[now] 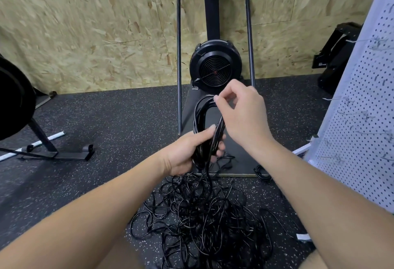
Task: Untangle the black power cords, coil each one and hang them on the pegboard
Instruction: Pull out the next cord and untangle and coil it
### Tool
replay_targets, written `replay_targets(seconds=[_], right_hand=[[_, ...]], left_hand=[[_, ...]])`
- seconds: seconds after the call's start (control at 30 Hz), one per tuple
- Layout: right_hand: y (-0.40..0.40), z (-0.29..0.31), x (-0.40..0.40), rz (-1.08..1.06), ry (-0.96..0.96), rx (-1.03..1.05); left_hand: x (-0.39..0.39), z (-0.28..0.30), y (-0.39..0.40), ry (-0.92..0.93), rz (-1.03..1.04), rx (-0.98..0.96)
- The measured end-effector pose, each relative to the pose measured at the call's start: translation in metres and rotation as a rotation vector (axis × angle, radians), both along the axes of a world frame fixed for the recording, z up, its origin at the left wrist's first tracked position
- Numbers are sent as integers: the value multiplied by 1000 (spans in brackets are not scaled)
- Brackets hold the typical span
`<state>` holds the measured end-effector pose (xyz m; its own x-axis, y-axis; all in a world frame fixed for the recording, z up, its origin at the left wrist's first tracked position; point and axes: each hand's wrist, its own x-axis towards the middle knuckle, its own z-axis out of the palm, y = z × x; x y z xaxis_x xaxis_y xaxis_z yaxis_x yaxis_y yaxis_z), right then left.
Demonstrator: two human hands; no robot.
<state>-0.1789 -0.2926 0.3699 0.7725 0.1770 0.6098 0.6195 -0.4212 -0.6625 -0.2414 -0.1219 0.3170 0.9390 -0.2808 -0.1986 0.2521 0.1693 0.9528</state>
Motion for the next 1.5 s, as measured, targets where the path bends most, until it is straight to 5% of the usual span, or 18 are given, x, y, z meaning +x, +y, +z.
replay_targets(seconds=[0.3,0.47,0.6,0.83,0.97,1.07,1.2,1.3,1.4,1.5], right_hand=[[1,-16,16,77,77,54],[2,-26,19,144,504,90],[10,-47,13,434,939,97],[27,-83,-4,542,1119,-183],[19,-92,3,532,1024,-353],[16,-99,10,449,1028,-213],[14,-86,19,261,764,-179],[11,-65,14,225,569,-373],[8,-43,0,314,381,-525],[7,-23,-10,486,364,-467]], left_hand=[[0,-6,-7,-79,-8,-91],[7,-2,-4,-159,161,-74],[16,-4,4,-172,329,-74],[31,-2,27,-161,623,-224],[32,-1,40,-146,722,-266],[30,-1,45,-126,762,-239],[28,-3,57,-102,798,-81],[26,-2,61,-88,796,-32],[25,3,63,-75,812,-32],[24,6,63,-83,768,-86]])
